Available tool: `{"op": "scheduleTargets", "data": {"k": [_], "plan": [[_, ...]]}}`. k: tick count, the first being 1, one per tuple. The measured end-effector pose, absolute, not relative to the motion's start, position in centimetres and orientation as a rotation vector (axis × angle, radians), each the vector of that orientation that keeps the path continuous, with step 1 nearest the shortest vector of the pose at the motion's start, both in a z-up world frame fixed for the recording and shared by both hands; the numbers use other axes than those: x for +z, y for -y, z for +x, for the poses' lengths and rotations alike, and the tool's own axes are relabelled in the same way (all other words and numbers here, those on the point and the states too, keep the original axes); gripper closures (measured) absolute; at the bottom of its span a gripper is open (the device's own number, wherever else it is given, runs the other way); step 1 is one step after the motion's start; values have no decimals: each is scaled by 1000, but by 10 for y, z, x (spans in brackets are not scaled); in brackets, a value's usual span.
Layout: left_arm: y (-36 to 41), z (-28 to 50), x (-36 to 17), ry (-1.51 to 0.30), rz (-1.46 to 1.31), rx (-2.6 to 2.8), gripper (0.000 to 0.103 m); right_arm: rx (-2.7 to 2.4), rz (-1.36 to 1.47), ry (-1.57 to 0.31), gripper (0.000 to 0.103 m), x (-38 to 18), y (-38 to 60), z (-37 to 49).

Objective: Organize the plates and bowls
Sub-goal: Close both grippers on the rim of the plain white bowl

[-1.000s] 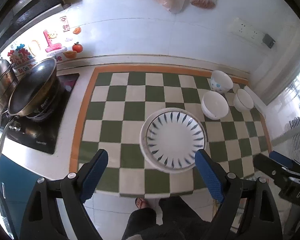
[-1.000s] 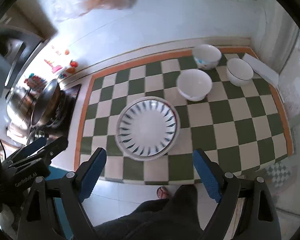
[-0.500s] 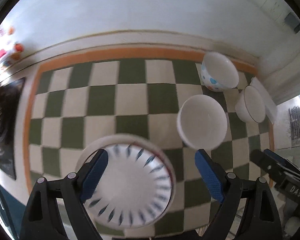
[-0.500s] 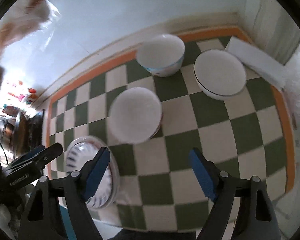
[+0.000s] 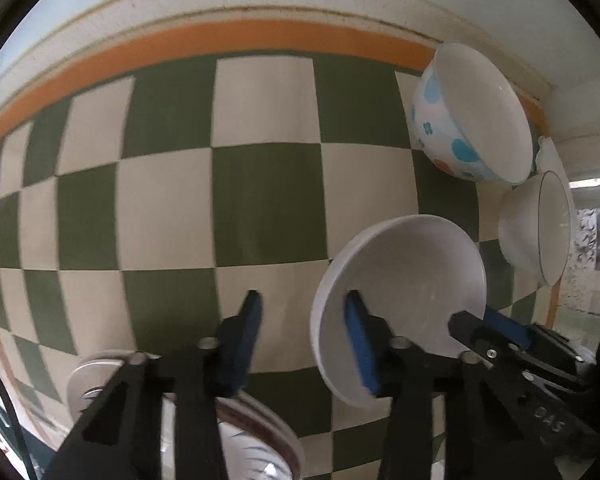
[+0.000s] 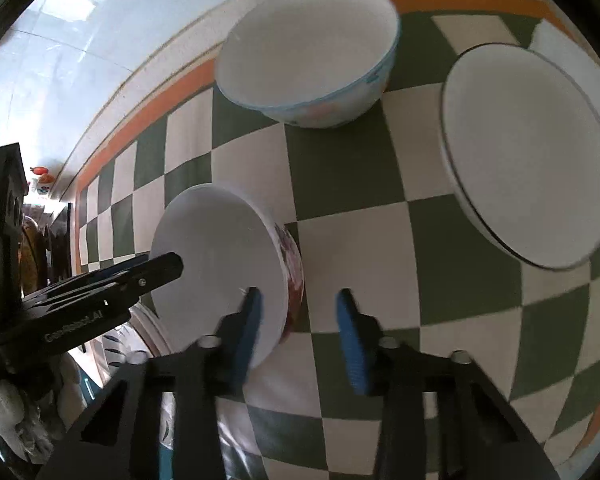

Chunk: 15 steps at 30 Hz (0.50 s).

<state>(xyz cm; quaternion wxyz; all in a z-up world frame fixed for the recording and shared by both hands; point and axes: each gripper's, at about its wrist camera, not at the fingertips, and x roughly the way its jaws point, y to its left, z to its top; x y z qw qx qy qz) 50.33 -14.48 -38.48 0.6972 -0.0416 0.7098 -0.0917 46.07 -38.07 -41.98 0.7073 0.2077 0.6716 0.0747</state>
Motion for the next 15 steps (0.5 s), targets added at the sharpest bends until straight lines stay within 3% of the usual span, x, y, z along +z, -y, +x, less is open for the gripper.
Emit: {"op": "scheduleTargets", "data": {"k": [1,3,6,15], "plan": [[144,504,-387,-1591,-105,-202,82,175,460,-1503,81,-423,379,464],[143,503,-392,-1603,-124,-205,86,193,465,-1507,91,-428,378,469],[144,500,-393,-1596,-133,-213,92,201,437,-1501,92,-428,376,472],[160,477,-374,-1574,-113,-239,93,218,401,-1495,93,-408,383,463]]}}
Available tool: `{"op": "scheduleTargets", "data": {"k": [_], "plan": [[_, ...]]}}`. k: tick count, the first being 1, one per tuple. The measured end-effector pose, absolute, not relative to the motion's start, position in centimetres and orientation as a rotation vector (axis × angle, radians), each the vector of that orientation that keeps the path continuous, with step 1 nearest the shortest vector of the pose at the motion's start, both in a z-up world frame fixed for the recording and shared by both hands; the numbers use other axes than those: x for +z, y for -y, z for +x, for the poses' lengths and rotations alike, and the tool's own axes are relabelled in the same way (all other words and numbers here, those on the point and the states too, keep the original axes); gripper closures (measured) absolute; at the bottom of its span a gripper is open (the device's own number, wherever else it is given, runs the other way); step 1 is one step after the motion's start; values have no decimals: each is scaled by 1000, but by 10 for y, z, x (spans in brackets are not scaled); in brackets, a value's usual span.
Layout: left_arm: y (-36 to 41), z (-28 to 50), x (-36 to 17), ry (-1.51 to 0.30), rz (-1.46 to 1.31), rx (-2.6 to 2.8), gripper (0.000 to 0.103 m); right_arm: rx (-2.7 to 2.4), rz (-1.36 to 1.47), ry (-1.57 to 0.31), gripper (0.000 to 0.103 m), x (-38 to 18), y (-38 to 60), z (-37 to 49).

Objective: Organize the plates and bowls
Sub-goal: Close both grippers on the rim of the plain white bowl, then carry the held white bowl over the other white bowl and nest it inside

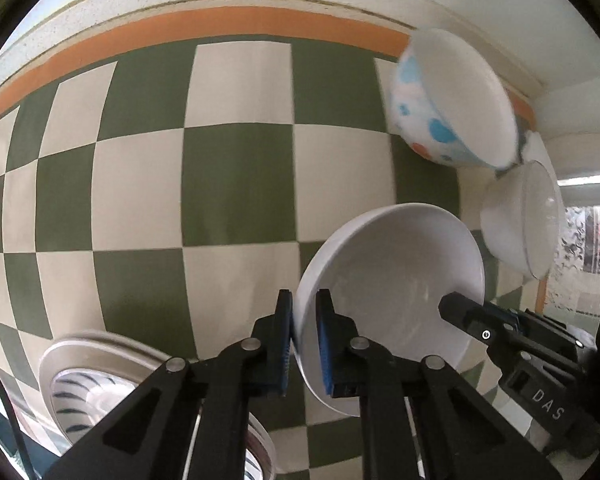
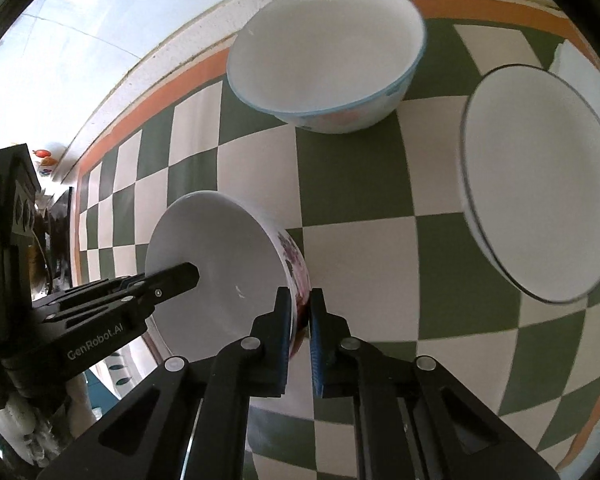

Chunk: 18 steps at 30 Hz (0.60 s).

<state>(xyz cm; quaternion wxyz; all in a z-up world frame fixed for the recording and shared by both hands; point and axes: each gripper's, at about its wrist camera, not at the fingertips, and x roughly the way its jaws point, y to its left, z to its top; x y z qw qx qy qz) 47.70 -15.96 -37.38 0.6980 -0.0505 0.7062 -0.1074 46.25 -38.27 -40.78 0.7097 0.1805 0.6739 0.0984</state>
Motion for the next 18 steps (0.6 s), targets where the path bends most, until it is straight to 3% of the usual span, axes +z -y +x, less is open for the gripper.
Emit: {"op": "scheduleTargets", "data": {"k": [7,18], "plan": [[168,442,-354,-1560,-121,-287,93,227,409,-1502,93,-386,400,424],[185,399,-373,-1615,-99,-305,93,221,426,-1556,93,-399,420,372]]}}
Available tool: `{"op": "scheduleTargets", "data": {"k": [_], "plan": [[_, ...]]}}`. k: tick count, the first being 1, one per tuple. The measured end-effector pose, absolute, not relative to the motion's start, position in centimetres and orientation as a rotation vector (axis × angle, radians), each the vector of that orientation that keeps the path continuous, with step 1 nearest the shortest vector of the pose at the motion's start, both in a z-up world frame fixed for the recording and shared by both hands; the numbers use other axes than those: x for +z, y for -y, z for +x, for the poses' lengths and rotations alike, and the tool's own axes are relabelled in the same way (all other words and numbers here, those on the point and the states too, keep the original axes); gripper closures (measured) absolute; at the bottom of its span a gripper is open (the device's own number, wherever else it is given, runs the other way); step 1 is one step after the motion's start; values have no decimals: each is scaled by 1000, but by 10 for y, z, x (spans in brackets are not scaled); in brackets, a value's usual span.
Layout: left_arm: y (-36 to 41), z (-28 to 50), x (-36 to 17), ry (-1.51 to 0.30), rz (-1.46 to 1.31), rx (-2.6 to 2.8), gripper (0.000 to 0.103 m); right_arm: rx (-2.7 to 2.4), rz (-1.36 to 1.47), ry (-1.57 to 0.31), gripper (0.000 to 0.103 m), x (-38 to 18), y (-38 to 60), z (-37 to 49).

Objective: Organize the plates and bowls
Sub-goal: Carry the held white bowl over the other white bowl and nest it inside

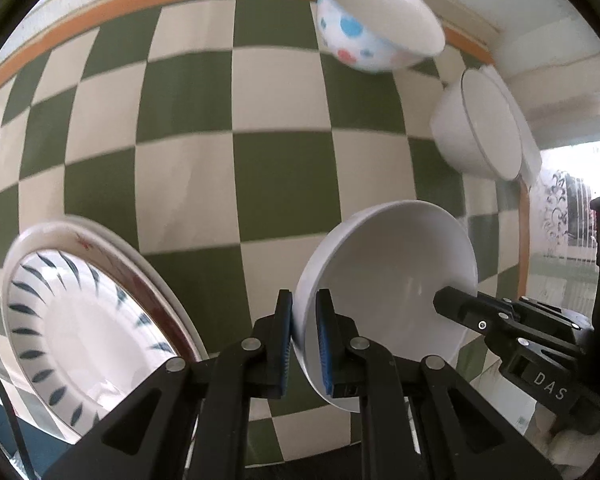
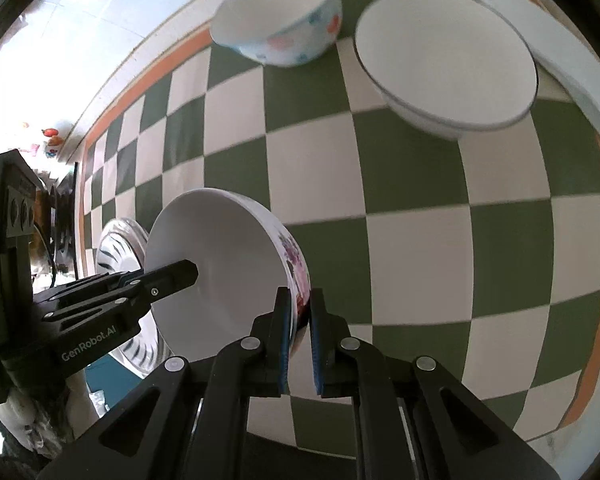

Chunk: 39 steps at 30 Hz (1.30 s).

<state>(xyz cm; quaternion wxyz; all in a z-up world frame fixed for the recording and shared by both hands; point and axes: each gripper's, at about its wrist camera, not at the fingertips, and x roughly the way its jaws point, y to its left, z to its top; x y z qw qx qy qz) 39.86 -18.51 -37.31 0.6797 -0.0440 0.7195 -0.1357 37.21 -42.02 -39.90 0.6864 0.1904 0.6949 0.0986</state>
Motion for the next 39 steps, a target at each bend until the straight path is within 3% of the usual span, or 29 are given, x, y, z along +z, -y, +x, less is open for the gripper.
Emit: {"op": "scheduleTargets", "data": {"k": [18,25,26,28,30,39], "plan": [[206,388,-396,-1675,-59,-289,93,213,419,-1624,90,-418,419,360],[202,389,-338,-1571,-36,-260,91,215,525,-1559,89,-379,450,360],[205,393,-327,-1547,-31,-267,89,209,542,-1541,85,-372,456,362],[213,403,-311,-1504,-41,-276,74,185,586,-1489,73,-357,475,366],[229,421,-304,-1477,-44,-298,68,157,604,-1445,61,-347,492,375],[303,504,-339,-1529,-41,-386,68,-30,634,-1397,61,-370,561,430]]}}
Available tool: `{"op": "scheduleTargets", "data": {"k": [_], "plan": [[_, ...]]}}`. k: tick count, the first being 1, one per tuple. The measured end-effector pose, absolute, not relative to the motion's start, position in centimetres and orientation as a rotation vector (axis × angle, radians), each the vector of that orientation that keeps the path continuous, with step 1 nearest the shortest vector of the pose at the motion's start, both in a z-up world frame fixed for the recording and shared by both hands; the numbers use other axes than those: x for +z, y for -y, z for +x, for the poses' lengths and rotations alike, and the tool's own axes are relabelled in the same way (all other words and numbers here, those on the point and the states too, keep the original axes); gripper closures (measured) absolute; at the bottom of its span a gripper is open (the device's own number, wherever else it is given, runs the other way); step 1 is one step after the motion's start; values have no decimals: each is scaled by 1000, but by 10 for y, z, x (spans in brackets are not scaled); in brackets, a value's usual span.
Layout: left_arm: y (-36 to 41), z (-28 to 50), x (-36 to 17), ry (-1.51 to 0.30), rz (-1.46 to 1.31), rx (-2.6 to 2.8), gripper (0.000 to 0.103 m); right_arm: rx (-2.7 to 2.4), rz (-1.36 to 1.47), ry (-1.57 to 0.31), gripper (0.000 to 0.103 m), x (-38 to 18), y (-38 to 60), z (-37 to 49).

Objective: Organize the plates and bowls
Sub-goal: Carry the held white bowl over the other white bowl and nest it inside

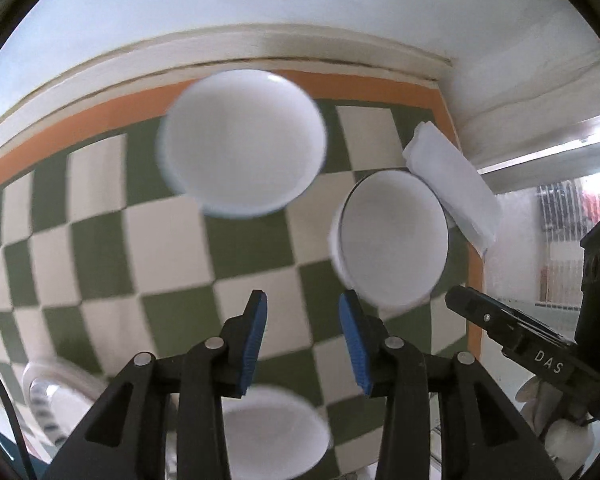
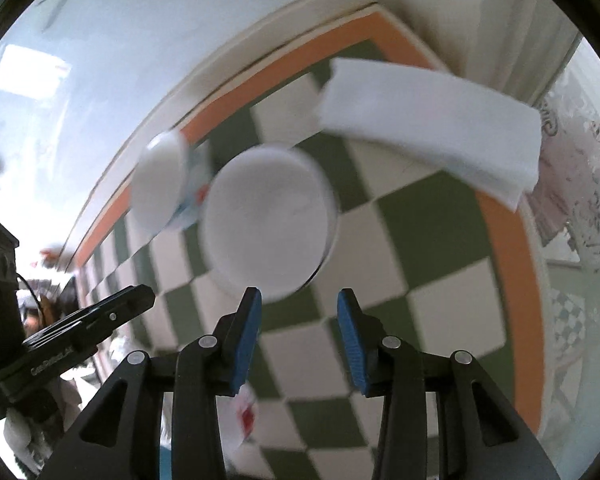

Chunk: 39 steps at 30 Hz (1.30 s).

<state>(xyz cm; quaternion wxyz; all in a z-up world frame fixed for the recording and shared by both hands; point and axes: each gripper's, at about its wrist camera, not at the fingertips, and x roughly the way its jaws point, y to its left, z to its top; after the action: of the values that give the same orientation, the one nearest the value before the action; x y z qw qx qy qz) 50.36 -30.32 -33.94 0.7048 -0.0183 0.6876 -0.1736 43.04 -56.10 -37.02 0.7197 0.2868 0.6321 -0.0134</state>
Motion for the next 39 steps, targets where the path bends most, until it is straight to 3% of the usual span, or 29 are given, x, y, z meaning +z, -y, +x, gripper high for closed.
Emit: {"op": "scheduleTargets", "data": {"k": [10,11,13,14,27,39], "plan": [[340,543,-388,-1627,-23,-410,70,-36,682,-1451,61,-413,576,463],[342,545,-390,-1627,-23,-415,70,-38,676,-1457,65,-416,575,465],[345,547,-393,-1626,-3,-419,94,-39,669,-1466,85,-421,574,466],[345,545,-392,-1626,-1,-424,94,-36,678,-1458,91,-421,573,467],[343,526,-370,-1569,43,-455,96,-56,604,-1442,93,-405,556,462],[276,468,-308,-1533,18,-474,96,28,547,-1425,92,-341,490,400]]}}
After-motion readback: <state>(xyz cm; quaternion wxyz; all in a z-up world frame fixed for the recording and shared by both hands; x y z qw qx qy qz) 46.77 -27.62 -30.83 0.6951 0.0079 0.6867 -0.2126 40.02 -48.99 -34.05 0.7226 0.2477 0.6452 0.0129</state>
